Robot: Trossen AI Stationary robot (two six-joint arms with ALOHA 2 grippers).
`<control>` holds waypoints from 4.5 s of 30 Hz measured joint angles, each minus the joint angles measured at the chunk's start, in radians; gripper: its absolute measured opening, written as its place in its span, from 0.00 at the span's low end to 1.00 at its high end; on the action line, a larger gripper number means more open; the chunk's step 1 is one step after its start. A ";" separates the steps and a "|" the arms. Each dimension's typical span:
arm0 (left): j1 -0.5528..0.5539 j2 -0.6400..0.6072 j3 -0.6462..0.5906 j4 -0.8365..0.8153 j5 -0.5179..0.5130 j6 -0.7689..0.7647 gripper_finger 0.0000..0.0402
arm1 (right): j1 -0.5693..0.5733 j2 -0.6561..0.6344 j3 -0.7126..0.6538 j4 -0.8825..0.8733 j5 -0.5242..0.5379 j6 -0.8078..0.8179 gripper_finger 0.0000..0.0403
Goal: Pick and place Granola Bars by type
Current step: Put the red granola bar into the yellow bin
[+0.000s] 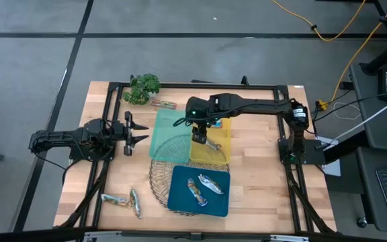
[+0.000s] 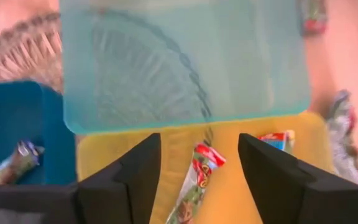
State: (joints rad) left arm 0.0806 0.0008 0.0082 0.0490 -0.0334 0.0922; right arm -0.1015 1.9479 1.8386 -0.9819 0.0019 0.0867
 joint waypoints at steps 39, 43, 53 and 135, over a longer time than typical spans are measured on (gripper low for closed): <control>0.000 0.000 0.000 0.000 -0.018 -0.106 0.36 | 0.072 -1.664 -1.518 1.024 0.003 0.122 0.44; 0.000 0.000 0.000 0.000 -0.018 -0.106 0.36 | 0.072 -1.841 -1.681 1.075 0.004 0.143 0.44; 0.000 0.002 0.000 0.001 -0.018 -0.125 0.36 | 0.072 -1.925 -1.832 1.166 0.031 0.063 0.44; 0.245 0.891 1.264 -0.669 -0.493 -0.003 0.36 | 0.060 -1.928 -1.832 1.014 -0.073 0.064 0.08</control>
State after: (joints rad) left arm 0.3253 0.8917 1.2719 -0.6196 -0.5262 0.0891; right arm -0.0418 0.0196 0.0067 0.0323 -0.0715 0.1506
